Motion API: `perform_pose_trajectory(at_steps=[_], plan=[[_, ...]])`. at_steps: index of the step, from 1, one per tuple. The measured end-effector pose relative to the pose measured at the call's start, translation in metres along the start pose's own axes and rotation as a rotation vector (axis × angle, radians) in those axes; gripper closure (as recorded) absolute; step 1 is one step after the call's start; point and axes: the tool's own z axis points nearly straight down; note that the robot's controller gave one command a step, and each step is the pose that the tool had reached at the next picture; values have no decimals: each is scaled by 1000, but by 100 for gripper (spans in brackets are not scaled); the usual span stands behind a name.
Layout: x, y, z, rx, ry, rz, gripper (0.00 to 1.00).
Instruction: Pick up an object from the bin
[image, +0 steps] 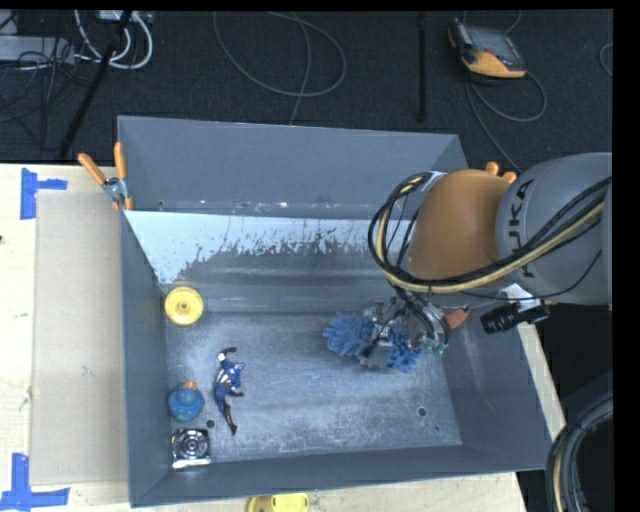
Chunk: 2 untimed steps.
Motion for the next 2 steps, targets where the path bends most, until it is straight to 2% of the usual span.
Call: perform_pose_trajectory(at_steps=[2], plan=[[1,0,-12,0,6,0,100]])
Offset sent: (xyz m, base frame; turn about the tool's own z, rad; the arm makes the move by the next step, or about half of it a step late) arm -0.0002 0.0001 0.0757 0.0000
